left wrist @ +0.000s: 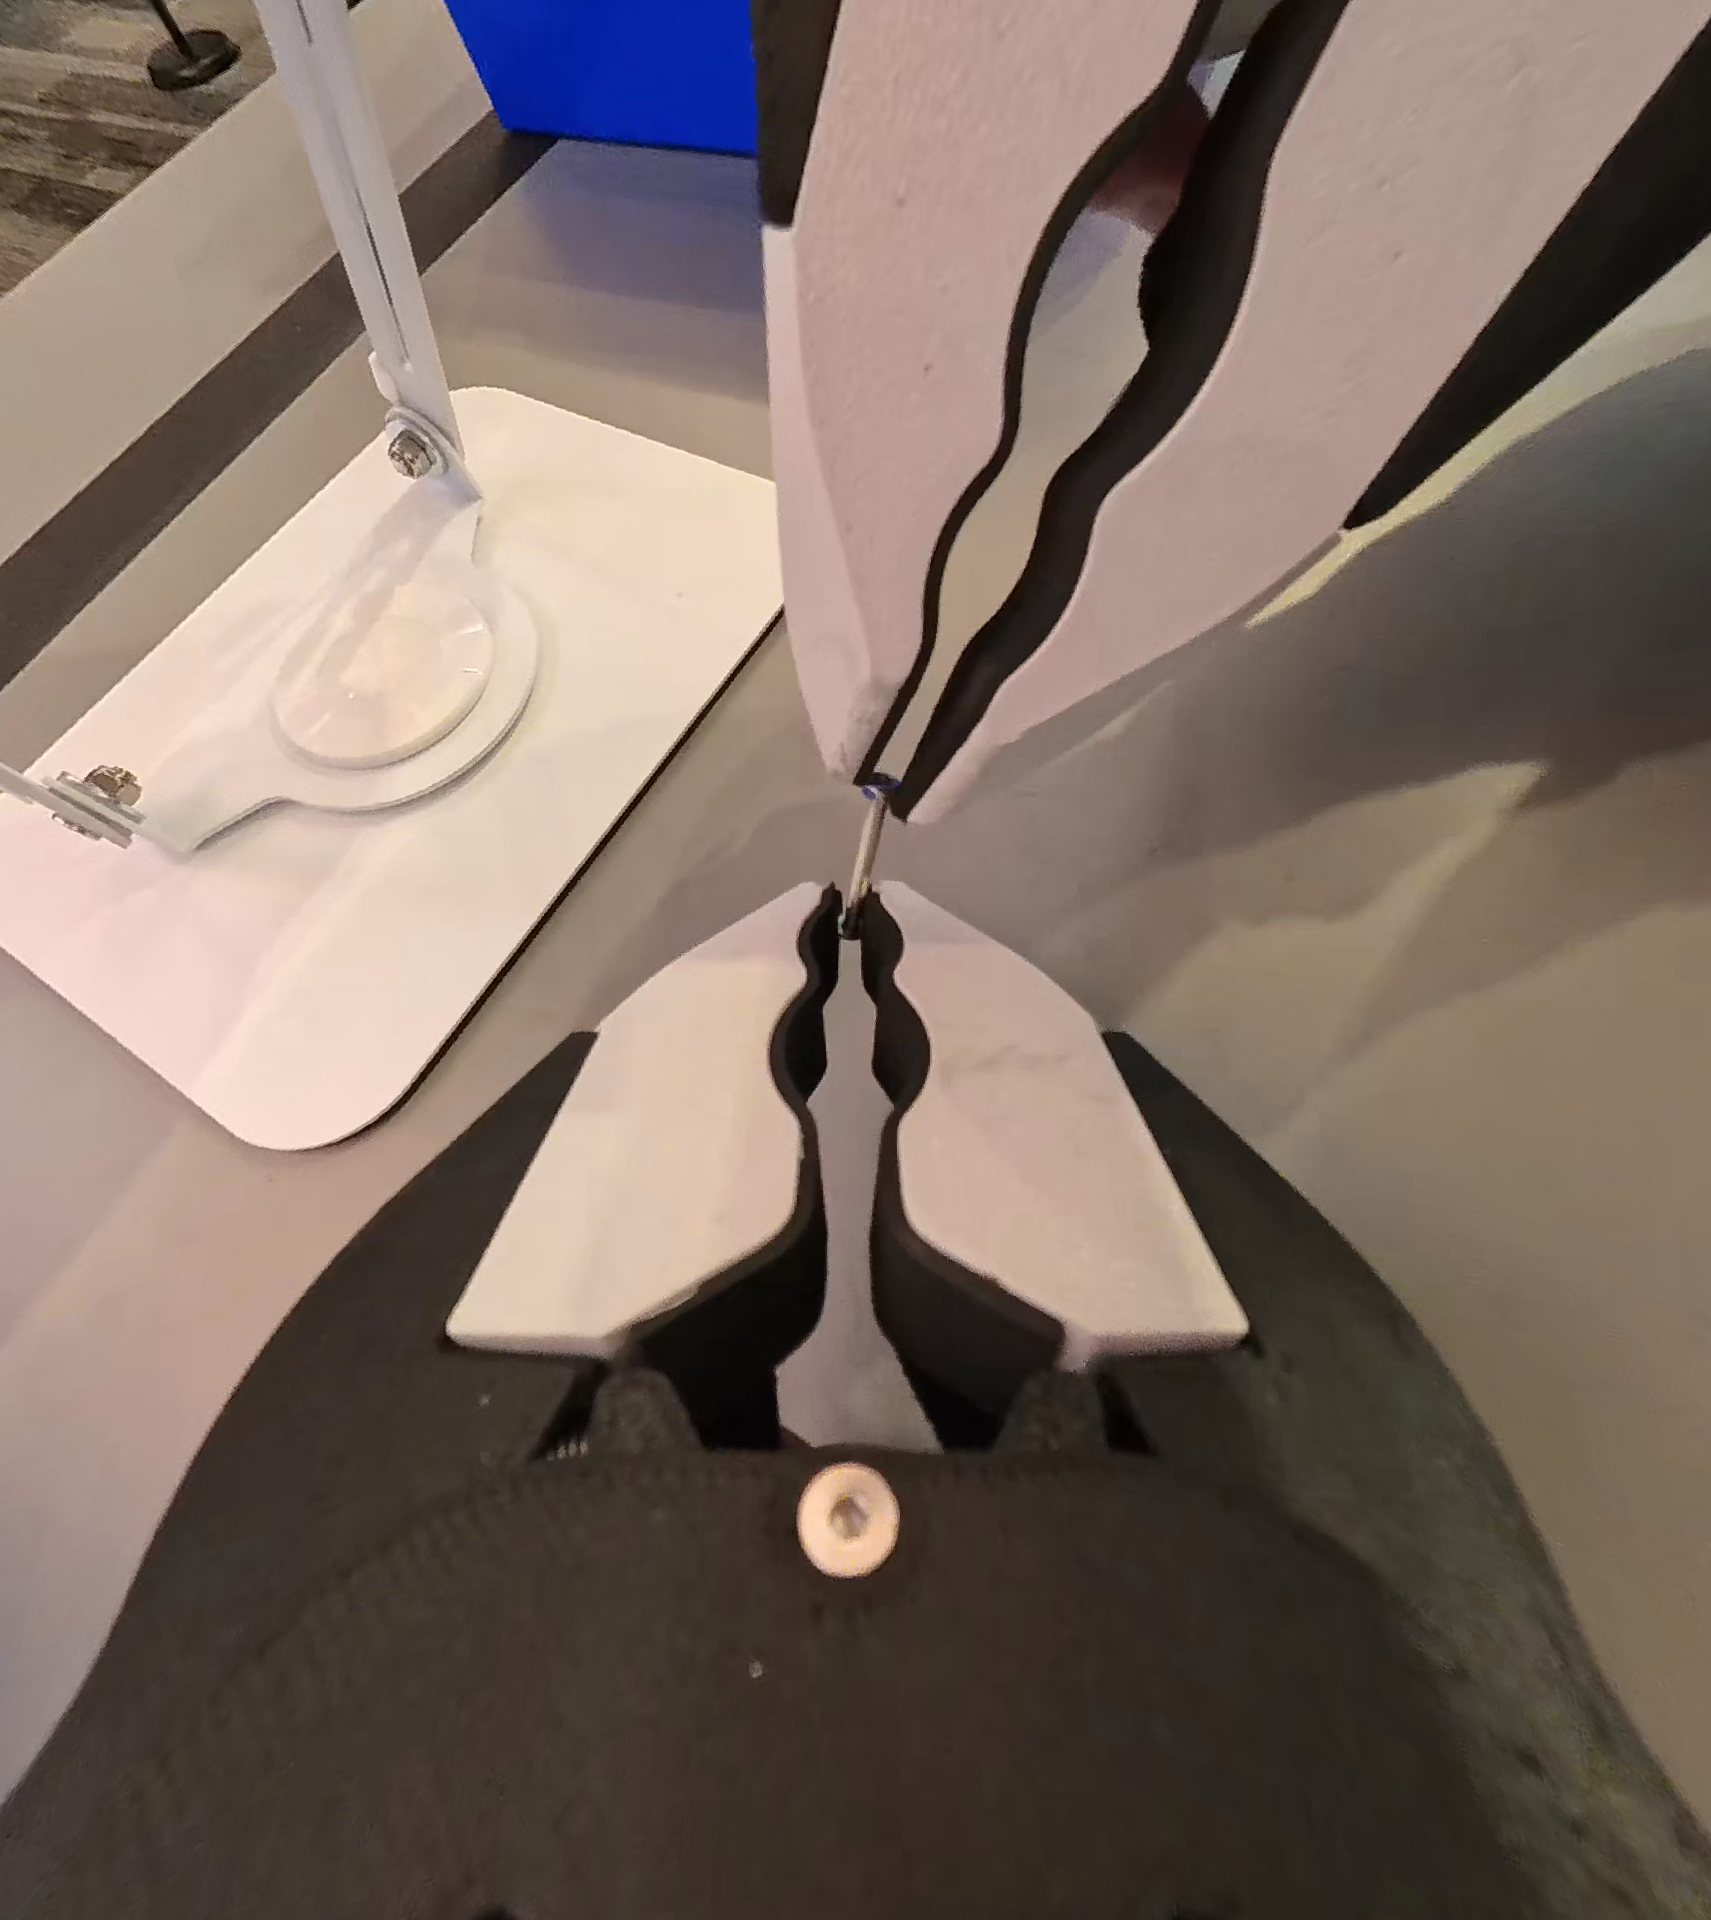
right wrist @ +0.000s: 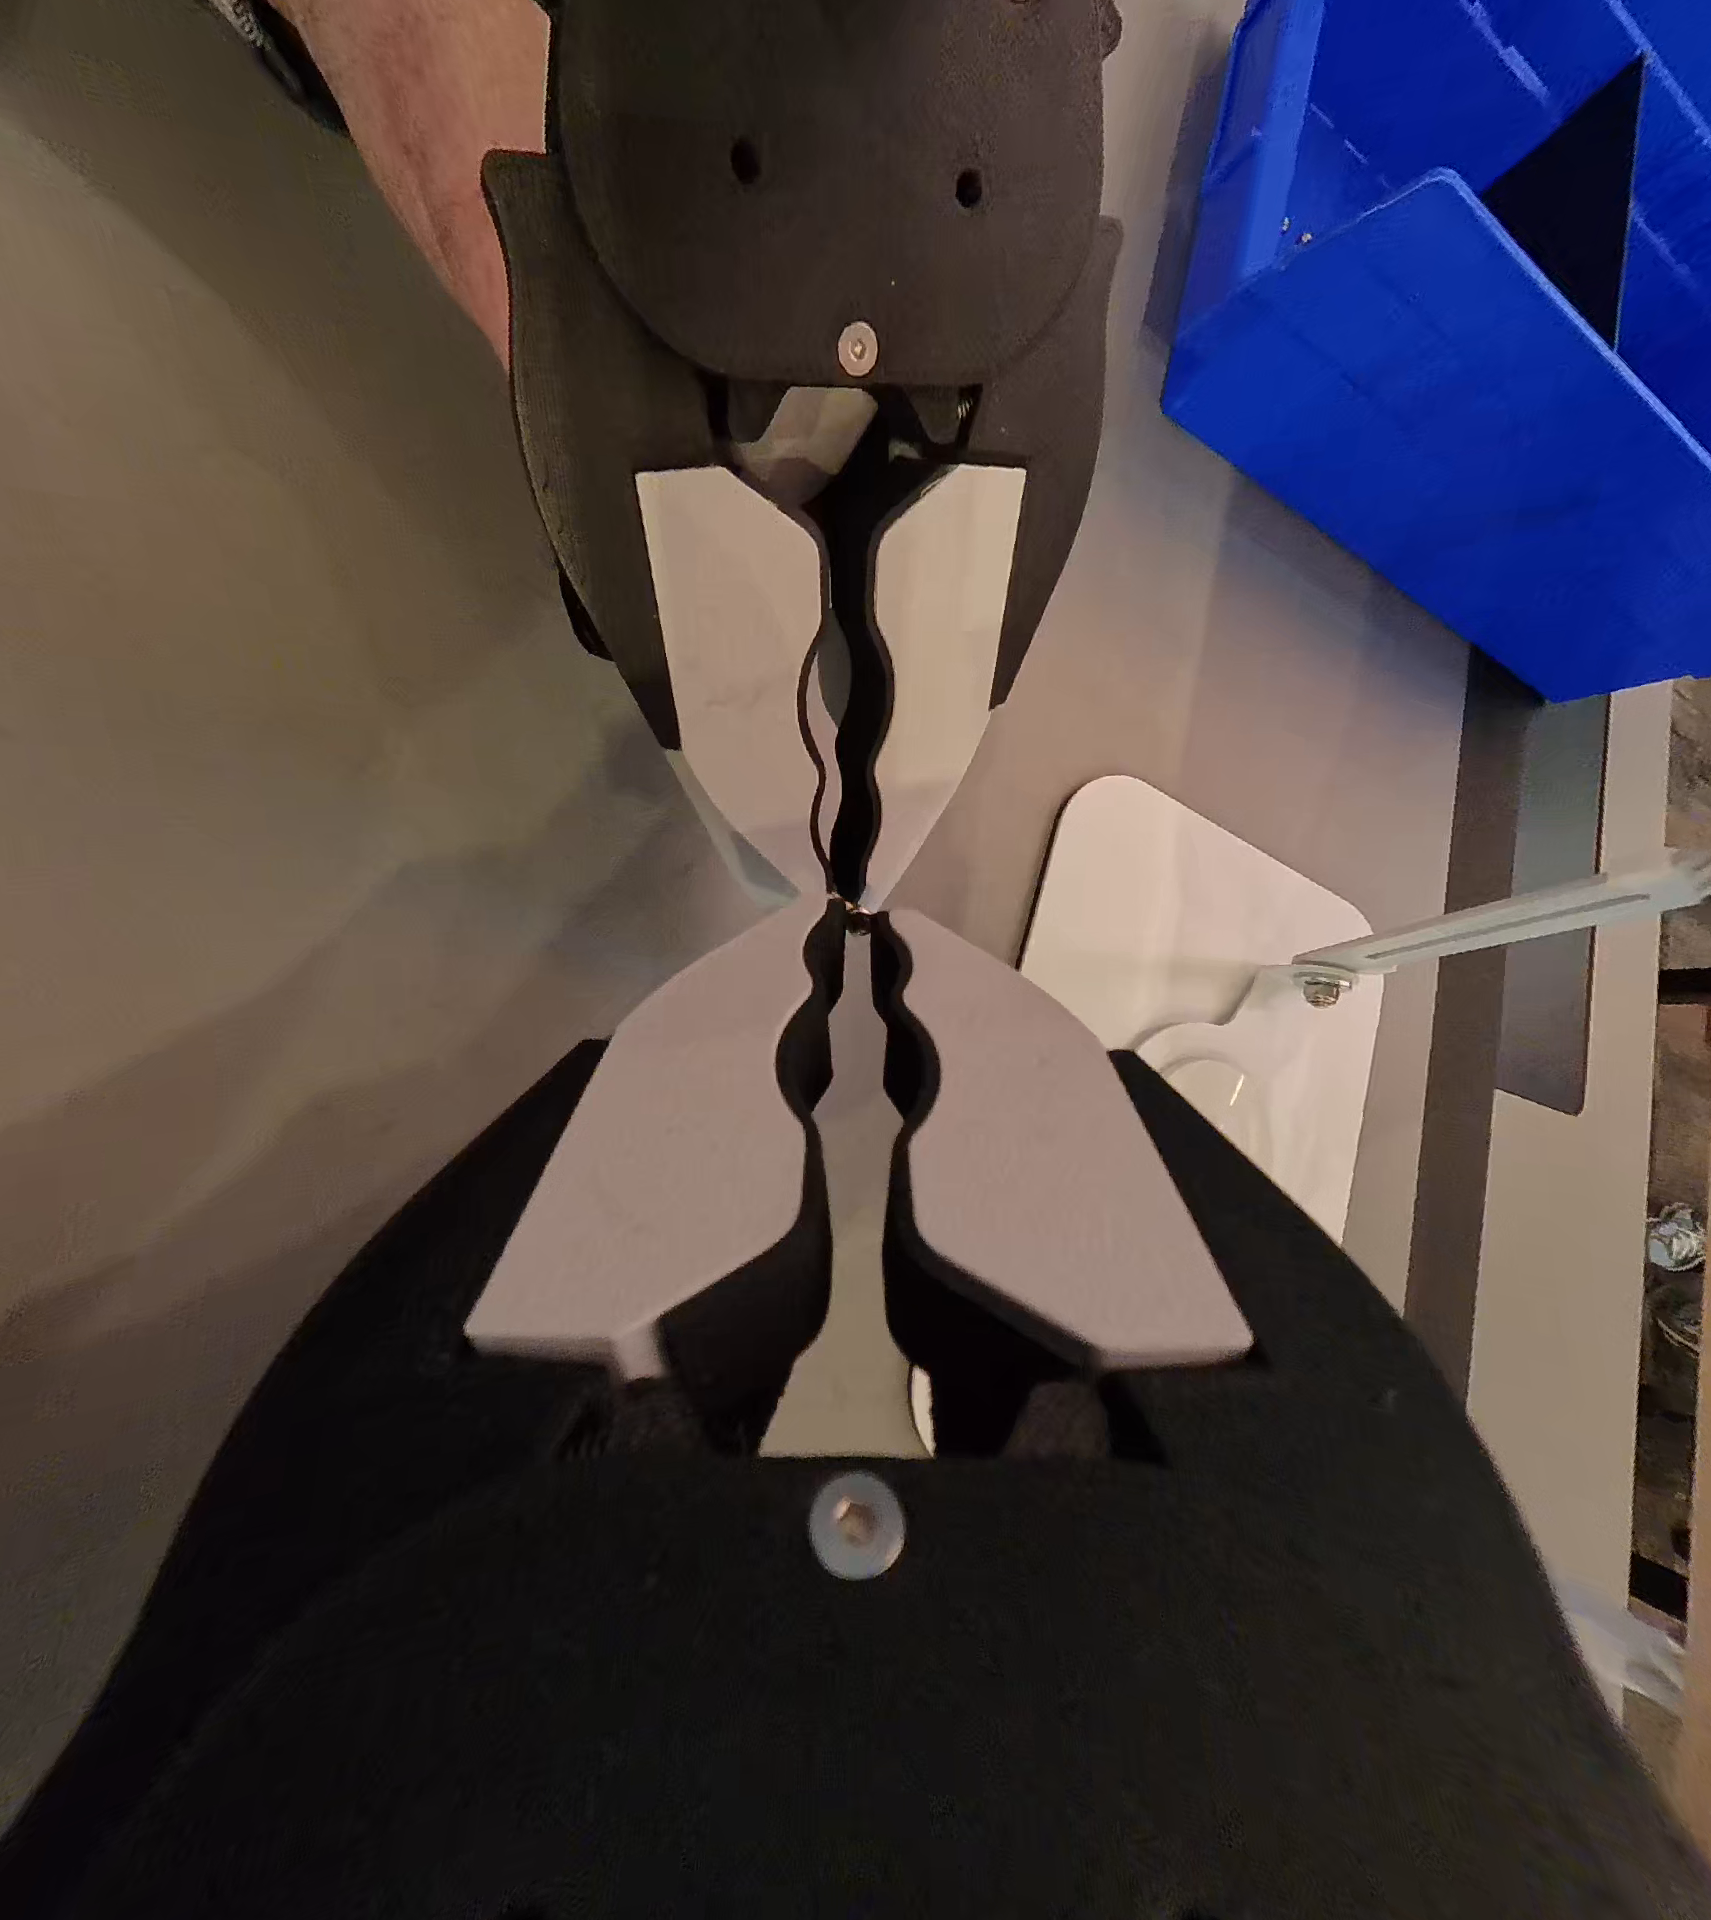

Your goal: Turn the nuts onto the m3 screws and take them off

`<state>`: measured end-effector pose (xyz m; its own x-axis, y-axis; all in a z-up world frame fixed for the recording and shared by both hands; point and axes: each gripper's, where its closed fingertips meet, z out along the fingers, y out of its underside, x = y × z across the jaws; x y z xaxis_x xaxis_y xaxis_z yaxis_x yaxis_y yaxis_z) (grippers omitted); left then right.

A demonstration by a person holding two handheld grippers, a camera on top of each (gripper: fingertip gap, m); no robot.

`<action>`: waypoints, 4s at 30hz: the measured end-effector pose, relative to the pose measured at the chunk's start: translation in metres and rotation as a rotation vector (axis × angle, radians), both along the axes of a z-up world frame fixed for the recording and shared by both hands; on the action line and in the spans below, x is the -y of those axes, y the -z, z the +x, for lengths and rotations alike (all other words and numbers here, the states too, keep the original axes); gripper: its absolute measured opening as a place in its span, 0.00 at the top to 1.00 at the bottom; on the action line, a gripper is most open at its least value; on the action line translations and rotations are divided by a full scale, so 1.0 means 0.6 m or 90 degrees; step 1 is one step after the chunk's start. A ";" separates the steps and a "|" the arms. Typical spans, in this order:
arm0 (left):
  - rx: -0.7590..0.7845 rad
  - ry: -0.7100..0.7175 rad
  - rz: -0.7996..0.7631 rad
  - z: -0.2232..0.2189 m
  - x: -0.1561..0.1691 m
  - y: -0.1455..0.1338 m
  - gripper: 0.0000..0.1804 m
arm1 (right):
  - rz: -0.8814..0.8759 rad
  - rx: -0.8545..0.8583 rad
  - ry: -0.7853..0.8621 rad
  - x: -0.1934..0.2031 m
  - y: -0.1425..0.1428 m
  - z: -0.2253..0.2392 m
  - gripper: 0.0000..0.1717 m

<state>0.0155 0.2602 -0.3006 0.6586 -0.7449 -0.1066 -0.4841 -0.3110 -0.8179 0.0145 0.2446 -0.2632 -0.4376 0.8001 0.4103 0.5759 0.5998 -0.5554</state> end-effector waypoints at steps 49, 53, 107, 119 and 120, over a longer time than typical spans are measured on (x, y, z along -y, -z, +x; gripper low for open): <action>-0.048 0.040 -0.016 0.011 0.017 0.026 0.98 | 0.017 0.025 -0.091 0.009 0.025 0.020 0.97; -0.064 0.026 0.001 0.004 0.012 0.027 0.98 | -0.032 0.024 -0.045 0.003 0.028 0.019 0.97; 0.017 -0.016 0.027 0.012 -0.004 -0.008 0.98 | -0.256 -0.203 0.175 -0.007 -0.026 -0.002 0.82; 0.148 -0.004 -0.010 0.031 -0.002 -0.041 0.98 | -0.428 -0.337 0.033 0.030 -0.052 -0.007 0.64; 0.158 -0.002 -0.014 0.032 -0.001 -0.043 0.98 | -0.432 -0.338 0.027 0.033 -0.053 -0.007 0.64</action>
<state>0.0347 0.2610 -0.2748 0.6655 -0.7427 0.0743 -0.2682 -0.3308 -0.9048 0.0102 0.2250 -0.2316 -0.2867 0.9578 -0.0201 0.1528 0.0250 -0.9879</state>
